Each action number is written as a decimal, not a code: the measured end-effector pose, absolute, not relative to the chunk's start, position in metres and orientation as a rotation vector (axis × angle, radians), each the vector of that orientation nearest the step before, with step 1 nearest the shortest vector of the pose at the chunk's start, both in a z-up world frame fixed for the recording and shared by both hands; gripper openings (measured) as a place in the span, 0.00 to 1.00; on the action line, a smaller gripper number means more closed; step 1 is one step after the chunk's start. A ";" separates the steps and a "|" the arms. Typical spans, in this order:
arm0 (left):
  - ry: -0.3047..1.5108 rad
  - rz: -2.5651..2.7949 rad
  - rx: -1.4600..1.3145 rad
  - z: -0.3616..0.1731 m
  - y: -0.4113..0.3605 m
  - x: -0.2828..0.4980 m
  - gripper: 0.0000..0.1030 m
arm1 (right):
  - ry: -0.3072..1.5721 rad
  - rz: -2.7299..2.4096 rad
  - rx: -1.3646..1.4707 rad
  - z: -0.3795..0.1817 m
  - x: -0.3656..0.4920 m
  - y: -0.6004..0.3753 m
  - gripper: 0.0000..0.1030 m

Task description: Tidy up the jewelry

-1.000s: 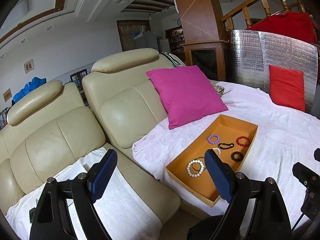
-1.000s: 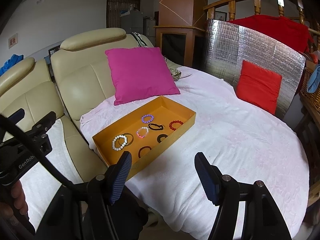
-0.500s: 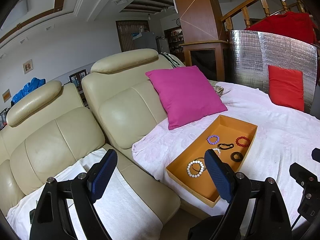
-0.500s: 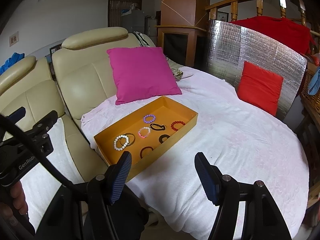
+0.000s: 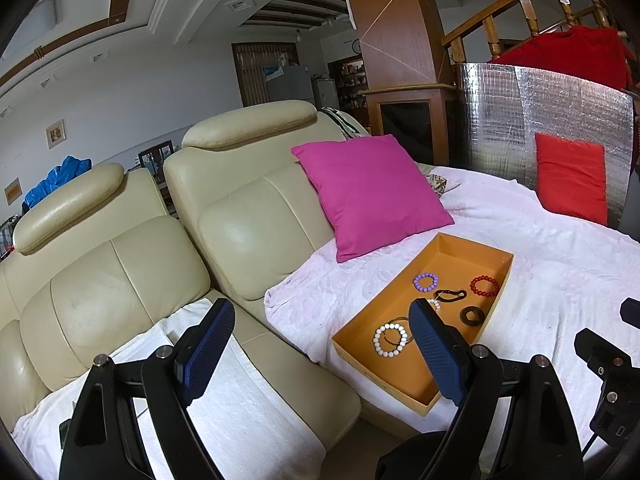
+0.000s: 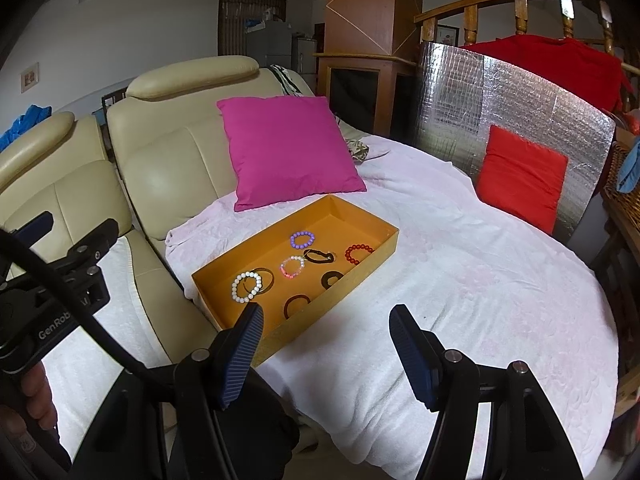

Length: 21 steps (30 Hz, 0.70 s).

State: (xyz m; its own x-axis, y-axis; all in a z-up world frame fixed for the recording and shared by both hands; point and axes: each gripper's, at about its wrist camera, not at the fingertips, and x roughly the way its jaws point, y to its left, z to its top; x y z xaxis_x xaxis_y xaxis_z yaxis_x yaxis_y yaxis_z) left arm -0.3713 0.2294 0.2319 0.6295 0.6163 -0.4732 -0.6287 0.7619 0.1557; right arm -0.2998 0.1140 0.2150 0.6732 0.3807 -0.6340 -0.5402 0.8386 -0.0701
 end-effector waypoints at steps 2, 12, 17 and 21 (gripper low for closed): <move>0.533 0.711 -0.024 0.232 0.229 -0.371 0.86 | 0.649 0.526 -0.265 0.215 -0.300 0.115 0.67; 0.544 0.711 -0.023 0.230 0.230 -0.371 0.86 | 0.654 0.527 -0.270 0.212 -0.301 0.118 0.67; 0.548 0.708 -0.025 0.228 0.231 -0.371 0.86 | 0.655 0.528 -0.273 0.211 -0.302 0.119 0.67; 0.549 0.711 -0.030 0.227 0.233 -0.372 0.86 | 0.658 0.528 -0.278 0.209 -0.302 0.121 0.67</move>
